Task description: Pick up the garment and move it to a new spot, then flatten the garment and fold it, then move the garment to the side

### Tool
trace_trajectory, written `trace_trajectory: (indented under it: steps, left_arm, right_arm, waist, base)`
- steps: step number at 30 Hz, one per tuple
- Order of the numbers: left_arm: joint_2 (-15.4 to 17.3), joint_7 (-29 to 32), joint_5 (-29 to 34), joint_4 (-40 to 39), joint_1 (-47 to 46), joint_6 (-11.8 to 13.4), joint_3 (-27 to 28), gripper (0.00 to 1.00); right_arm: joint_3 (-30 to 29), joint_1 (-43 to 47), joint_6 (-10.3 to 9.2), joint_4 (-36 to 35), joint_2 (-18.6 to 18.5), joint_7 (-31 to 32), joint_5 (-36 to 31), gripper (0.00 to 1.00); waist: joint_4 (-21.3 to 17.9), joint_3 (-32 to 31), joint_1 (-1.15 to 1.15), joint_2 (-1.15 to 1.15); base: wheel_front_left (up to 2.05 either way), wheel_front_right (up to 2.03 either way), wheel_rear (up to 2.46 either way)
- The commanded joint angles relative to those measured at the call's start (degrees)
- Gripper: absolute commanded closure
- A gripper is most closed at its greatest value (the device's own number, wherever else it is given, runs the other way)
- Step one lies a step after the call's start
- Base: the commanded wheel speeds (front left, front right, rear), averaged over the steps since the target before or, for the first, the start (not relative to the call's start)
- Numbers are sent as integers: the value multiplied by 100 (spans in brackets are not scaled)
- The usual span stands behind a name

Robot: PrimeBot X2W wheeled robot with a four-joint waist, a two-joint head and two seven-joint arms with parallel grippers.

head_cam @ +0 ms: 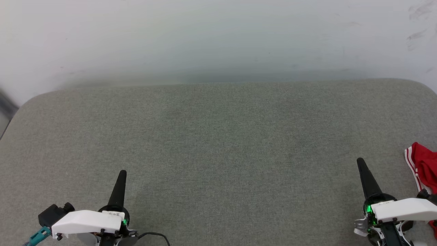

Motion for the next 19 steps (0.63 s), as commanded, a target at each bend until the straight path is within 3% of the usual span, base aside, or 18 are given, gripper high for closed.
trace_trajectory:
  steps: [1, 19]
  left_arm:
    - [29, 34, -124, -10, -131, -20, 28, 100]
    - [24, 272, -1000, 96, -243, -43, 104, 100]
  right_arm:
    - [-22, -120, 1, -23, 14, 28, 126, 100]
    - [-82, -161, 0, 39, 18, 209, 991, 100]
  waist:
    - [0, -2, 0, 0]
    - [-7, -24, 0, 0]
  base:
    - [0, 0, 0]
    - [0, 0, 0]
